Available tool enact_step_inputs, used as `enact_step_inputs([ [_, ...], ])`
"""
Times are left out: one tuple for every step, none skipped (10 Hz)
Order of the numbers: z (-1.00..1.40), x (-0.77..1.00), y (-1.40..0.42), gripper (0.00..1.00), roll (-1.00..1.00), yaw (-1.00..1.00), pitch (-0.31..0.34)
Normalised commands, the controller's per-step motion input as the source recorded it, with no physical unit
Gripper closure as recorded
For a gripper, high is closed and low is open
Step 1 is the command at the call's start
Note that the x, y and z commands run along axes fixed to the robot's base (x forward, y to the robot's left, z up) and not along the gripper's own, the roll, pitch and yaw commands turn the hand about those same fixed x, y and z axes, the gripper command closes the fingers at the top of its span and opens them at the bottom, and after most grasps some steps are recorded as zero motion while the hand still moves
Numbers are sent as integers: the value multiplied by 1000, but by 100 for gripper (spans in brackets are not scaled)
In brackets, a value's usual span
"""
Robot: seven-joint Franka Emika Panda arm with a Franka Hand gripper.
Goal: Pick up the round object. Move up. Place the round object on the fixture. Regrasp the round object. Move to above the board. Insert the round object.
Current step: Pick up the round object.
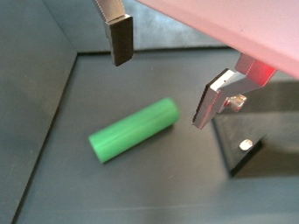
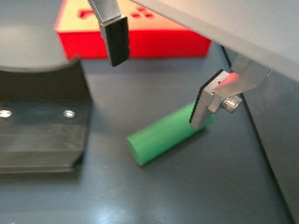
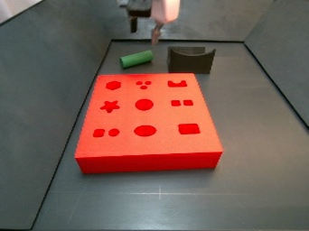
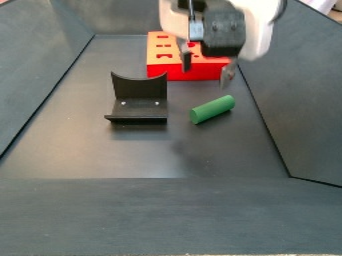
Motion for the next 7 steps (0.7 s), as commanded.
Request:
enact_step_inputs([
  [-851, -349, 54, 0, 29, -260, -180],
  [-786, -329, 197, 0, 0, -229, -156],
  [-706, -677, 63, 0, 0, -249, -209],
  [-591, -591, 20, 0, 0, -260, -203],
  [-471, -517, 40, 0, 0, -263, -200],
  [-269, -383, 29, 0, -7, -229, -170],
  [0, 0, 6, 0, 0, -77, 0],
])
